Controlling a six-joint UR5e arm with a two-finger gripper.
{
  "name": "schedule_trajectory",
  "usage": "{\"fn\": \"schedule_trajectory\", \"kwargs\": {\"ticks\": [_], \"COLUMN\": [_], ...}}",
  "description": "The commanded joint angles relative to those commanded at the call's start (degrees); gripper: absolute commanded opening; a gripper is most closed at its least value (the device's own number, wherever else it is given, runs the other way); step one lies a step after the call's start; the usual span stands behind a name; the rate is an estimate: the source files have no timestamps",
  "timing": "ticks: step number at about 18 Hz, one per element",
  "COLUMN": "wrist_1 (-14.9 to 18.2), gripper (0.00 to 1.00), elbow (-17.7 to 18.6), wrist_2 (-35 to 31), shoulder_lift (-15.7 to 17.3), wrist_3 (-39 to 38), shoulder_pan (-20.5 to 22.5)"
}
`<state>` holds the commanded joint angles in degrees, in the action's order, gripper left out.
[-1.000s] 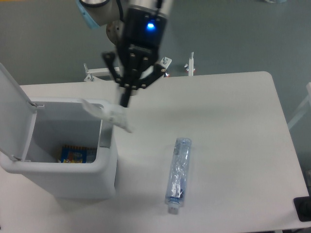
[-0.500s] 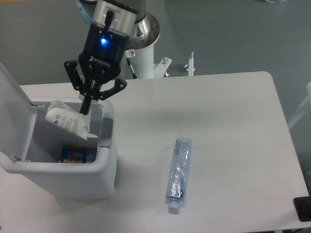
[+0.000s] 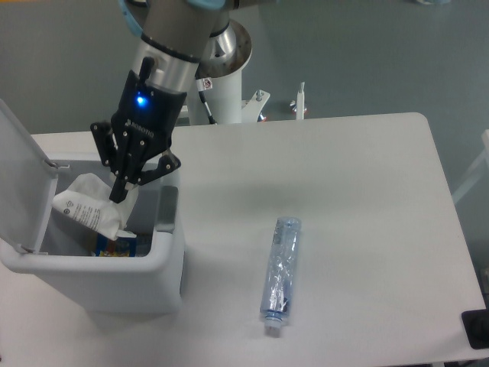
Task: Place the trash in the trash can
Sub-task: 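Open the gripper to release the tissue into the can, then move the open gripper over the clear plastic bottle and lower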
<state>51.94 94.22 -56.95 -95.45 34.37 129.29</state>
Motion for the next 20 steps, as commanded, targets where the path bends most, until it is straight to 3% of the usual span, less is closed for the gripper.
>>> {"fn": "schedule_trajectory", "kwargs": {"ticks": [2, 3, 5, 7, 8, 12, 15, 17, 20], "wrist_1": [0.00, -0.09, -0.09, 0.00, 0.17, 0.26, 0.18, -0.87, -1.05], "gripper": [0.03, 0.10, 0.64, 0.94, 1.00, 1.00, 1.00, 1.00, 1.00], "elbow": [0.70, 0.88, 1.14, 1.06, 0.97, -0.43, -2.01, -3.86, -8.24], "wrist_2": [-0.09, 0.00, 0.00, 0.09, 0.09, 0.17, 0.61, 0.70, 0.61], "shoulder_lift": [0.17, 0.35, 0.79, 1.23, 1.58, 1.58, 1.49, 0.27, -4.29], "wrist_3": [0.00, -0.26, -0.79, -0.97, -0.97, -2.55, -6.05, -8.08, -11.59], "shoulder_pan": [-0.09, -0.09, -0.18, -0.09, -0.09, 0.96, 5.78, 9.12, 12.21]}}
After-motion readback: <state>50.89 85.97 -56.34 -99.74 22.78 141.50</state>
